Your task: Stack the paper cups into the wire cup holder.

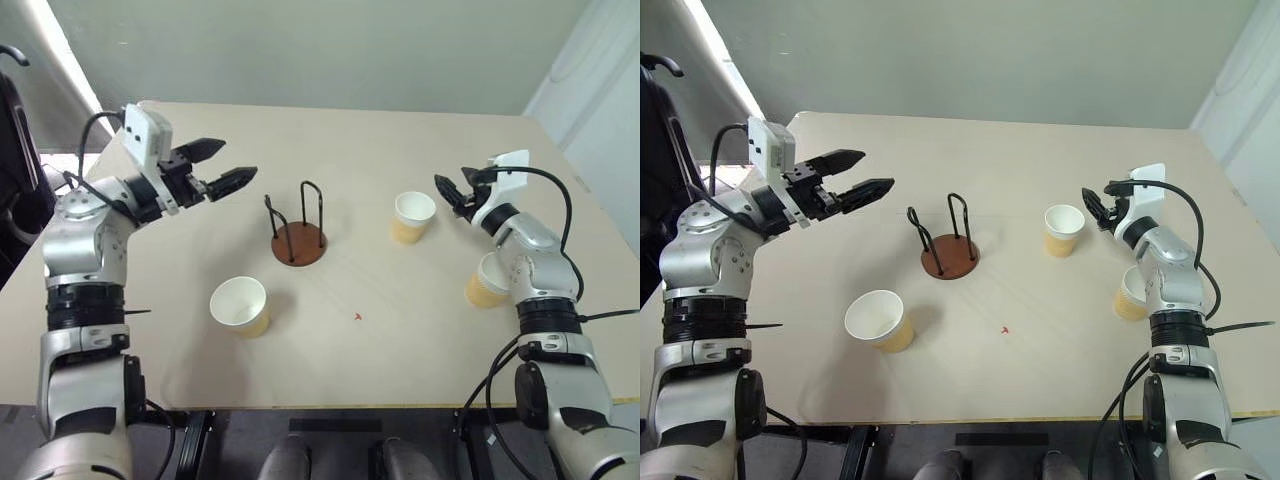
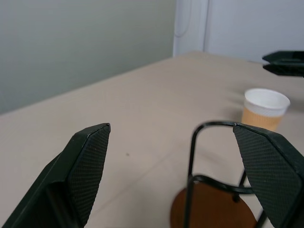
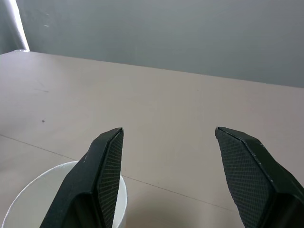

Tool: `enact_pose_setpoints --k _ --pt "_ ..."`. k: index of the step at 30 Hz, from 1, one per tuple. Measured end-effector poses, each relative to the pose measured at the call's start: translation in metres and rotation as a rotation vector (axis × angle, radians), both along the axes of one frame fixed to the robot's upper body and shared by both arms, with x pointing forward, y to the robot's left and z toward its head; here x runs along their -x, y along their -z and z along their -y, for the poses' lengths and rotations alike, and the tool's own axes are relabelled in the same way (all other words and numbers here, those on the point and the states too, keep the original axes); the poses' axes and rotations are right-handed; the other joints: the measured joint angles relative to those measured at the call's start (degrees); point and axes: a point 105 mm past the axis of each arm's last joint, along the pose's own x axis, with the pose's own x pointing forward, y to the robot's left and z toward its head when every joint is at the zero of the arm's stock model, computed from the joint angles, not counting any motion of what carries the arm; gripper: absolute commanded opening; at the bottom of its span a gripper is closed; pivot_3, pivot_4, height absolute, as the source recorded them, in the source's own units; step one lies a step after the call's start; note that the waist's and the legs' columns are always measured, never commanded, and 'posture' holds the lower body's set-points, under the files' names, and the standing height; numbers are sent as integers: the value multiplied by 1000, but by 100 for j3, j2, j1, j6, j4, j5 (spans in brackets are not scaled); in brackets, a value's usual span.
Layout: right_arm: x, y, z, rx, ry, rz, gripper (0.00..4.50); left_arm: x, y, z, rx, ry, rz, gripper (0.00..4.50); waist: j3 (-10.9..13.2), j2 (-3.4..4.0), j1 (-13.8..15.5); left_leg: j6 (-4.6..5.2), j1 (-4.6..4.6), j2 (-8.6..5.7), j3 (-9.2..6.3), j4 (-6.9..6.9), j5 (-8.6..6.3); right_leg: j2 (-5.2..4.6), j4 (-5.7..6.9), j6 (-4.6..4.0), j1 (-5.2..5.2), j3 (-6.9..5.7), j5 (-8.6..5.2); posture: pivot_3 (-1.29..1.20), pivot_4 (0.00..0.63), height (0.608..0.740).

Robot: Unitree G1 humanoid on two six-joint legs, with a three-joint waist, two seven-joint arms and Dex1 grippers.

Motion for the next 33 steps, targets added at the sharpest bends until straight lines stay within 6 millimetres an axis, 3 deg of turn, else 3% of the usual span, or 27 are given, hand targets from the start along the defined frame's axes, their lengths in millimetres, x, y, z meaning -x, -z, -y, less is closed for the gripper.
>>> enact_pose_setpoints --k 20,33 --pt "0 0 0 4 -3 0 3092 36 42 23 -108 217 -229 4432 0 0 -11 -2 0 4 0 0 1 1 2 -2 0 2 1 0 150 740" --pt "0 -1 2 9 1 1 3092 28 57 35 -128 195 -238 4432 0 0 -13 -2 0 4 0 4 1 1 2 -2 1 4 1 0 150 740"
